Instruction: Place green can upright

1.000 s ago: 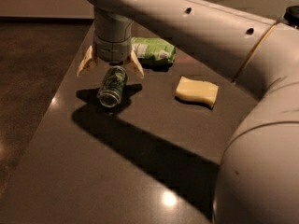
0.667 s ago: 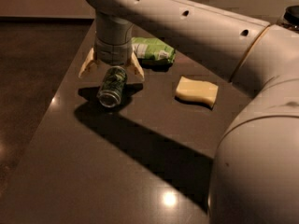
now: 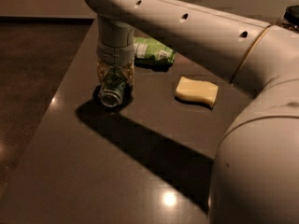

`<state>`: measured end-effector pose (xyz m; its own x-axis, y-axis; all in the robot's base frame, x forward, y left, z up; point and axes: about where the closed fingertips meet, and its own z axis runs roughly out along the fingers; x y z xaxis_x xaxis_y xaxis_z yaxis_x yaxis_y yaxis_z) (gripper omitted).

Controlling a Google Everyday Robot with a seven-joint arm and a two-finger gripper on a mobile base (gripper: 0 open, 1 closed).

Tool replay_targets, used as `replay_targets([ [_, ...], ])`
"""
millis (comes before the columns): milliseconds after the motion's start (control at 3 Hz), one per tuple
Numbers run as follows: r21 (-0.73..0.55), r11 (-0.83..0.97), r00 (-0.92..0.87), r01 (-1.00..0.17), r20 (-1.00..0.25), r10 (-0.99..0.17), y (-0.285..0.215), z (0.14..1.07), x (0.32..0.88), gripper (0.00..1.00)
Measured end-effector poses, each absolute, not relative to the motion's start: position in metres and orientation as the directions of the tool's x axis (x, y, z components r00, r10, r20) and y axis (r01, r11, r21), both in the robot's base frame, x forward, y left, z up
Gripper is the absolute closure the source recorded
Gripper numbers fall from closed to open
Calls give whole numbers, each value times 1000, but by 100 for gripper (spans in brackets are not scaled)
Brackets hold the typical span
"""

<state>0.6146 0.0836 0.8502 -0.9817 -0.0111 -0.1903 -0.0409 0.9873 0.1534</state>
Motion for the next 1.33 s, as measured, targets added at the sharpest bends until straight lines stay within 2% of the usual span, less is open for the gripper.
replay_targets([
  [333,139,987,-972,-83,-229,-50,88,856,615,74],
  [667,129,958,-913,-256,-358,-196,104,886,611,100],
  [1333,104,875,-724,-473,-611,-319,107,918,605,100],
])
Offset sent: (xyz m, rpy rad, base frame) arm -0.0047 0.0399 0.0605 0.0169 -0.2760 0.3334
